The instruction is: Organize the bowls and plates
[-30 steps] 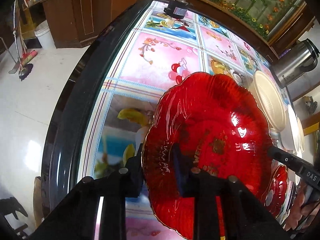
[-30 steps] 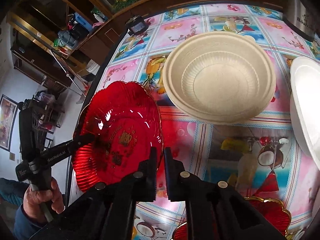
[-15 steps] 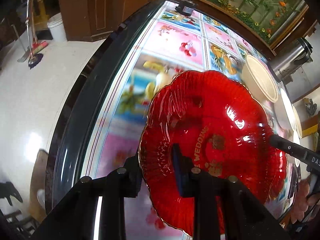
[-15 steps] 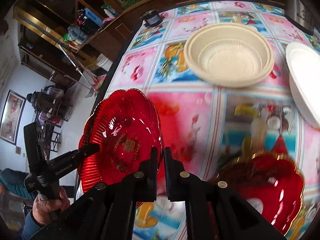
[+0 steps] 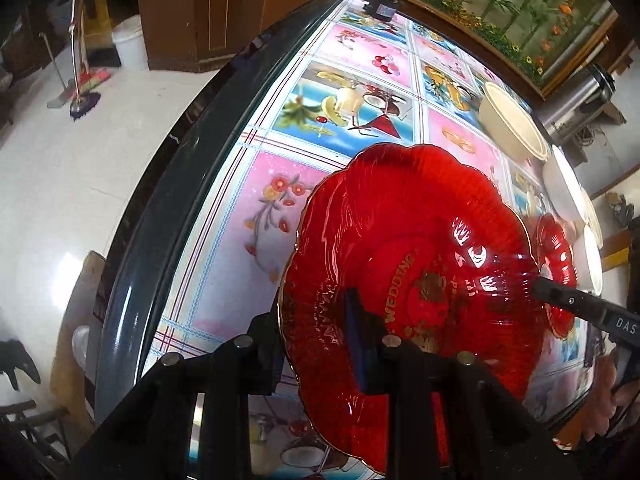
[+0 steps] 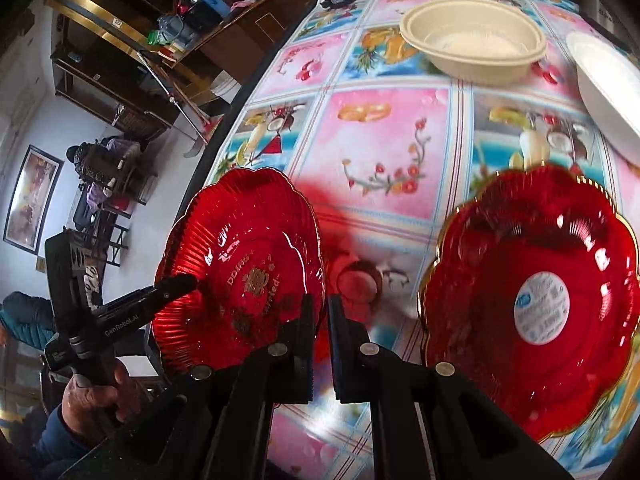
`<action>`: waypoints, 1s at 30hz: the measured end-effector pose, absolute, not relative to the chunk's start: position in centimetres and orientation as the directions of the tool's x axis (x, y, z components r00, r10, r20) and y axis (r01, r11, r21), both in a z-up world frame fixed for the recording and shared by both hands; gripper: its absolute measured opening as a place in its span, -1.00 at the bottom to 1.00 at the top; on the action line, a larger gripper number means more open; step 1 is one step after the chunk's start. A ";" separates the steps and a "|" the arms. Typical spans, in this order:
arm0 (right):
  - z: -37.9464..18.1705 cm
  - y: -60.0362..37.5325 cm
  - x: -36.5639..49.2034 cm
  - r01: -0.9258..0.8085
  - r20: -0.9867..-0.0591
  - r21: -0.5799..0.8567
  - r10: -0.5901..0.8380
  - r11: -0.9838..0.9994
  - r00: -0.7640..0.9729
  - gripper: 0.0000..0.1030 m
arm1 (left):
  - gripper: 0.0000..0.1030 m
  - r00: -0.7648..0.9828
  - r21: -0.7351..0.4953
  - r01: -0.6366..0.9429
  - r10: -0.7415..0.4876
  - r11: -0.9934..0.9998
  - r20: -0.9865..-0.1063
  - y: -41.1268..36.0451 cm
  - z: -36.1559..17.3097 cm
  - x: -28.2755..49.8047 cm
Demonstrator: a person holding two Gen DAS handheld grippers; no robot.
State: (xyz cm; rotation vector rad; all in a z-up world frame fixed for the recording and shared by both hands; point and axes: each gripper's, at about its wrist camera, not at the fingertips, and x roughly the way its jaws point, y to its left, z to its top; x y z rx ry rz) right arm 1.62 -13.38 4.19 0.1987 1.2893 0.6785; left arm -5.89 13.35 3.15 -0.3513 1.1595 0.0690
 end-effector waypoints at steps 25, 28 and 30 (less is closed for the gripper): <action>6.5 -20.2 1.2 -0.363 -0.782 0.520 0.602 0.773 0.163 -0.81 | -0.01 0.515 -0.185 -0.321 0.007 0.929 -0.857 8.9 8.4 -12.3; 6.4 -23.1 1.0 -0.346 -0.773 0.533 0.611 0.772 0.173 -0.81 | 0.04 0.529 -0.157 -0.279 0.015 0.948 -0.849 5.8 10.0 -12.1; 6.1 -25.2 0.8 -0.322 -0.771 0.542 0.612 0.776 0.178 -0.81 | 0.18 0.540 -0.146 -0.231 0.002 0.962 -0.842 3.4 10.8 -11.6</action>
